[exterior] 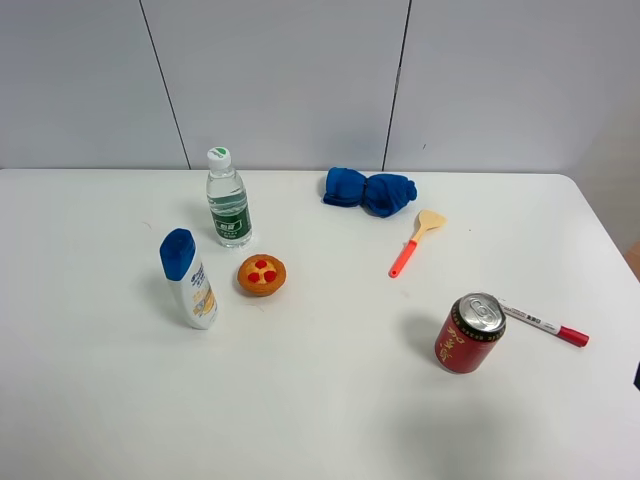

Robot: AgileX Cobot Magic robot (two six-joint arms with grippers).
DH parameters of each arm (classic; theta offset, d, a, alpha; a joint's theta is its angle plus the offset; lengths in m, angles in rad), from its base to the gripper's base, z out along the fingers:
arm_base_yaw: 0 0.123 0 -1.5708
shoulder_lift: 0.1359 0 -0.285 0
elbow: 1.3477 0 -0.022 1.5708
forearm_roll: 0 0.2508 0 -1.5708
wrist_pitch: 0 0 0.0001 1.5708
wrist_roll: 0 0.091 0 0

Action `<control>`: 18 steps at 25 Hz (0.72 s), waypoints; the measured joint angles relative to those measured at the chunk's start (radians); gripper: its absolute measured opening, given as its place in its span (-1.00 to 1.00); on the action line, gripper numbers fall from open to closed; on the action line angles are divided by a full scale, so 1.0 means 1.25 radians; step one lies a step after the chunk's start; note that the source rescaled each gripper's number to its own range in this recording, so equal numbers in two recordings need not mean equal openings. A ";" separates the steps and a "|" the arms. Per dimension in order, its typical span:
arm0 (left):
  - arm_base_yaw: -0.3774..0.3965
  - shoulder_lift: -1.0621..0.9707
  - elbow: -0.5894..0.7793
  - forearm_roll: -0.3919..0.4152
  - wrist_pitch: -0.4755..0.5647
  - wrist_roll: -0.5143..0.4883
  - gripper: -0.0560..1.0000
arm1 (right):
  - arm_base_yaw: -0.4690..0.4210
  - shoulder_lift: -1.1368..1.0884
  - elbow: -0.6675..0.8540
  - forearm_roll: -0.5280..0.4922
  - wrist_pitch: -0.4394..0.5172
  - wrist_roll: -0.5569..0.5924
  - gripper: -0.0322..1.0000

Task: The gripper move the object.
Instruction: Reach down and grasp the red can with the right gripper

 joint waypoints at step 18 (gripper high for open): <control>0.000 0.000 0.000 0.000 0.000 0.000 1.00 | 0.000 0.044 -0.002 0.035 -0.002 -0.047 0.91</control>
